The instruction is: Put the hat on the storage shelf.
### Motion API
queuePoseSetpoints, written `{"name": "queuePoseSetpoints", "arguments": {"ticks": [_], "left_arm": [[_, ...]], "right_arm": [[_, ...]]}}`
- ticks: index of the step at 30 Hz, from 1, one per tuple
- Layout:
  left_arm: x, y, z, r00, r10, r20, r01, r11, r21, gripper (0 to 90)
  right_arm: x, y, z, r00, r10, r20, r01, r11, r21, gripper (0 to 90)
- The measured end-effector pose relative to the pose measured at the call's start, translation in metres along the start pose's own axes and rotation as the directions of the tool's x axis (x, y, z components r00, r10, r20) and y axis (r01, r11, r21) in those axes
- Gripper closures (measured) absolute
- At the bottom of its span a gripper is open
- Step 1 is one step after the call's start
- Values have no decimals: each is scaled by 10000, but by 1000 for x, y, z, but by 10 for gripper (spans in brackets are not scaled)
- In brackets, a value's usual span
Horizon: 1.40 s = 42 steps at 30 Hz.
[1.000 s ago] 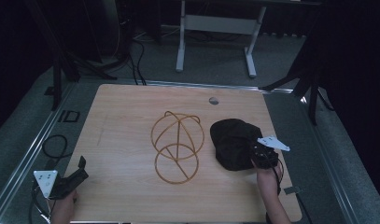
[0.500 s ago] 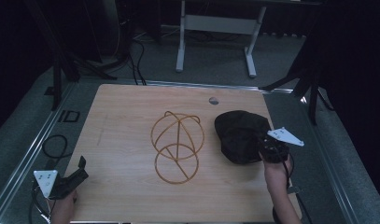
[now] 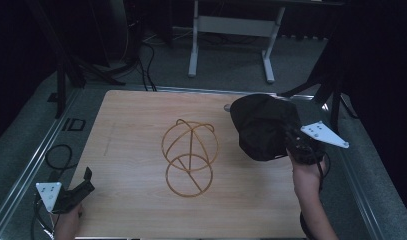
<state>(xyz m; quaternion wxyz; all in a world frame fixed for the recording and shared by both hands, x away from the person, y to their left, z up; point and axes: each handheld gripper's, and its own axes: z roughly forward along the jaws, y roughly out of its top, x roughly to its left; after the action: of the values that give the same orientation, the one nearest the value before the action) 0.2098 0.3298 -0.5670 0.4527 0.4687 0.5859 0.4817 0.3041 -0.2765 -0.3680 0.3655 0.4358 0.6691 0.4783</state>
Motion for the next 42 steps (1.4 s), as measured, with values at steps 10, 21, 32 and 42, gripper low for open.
{"name": "queuePoseSetpoints", "arguments": {"ticks": [10,21,32,42], "left_arm": [[0,0,0,10000,-5,1,5,10000,9,5],[0,0,0,10000,1,25,-1,10000,5,5],[0,0,0,10000,24,14,-24,10000,0,5],[0,0,0,10000,30,38,-30,10000,0,5]], "right_arm": [[14,25,-20,9995,-303,-50,290,9846,-1725,869],[28,53,-27,9975,-366,-604,223,9748,-2219,869],[66,65,-28,9833,-789,-1641,366,9685,-2464,870],[99,78,-31,9607,-1139,-2531,416,9608,-2742,869]]}}
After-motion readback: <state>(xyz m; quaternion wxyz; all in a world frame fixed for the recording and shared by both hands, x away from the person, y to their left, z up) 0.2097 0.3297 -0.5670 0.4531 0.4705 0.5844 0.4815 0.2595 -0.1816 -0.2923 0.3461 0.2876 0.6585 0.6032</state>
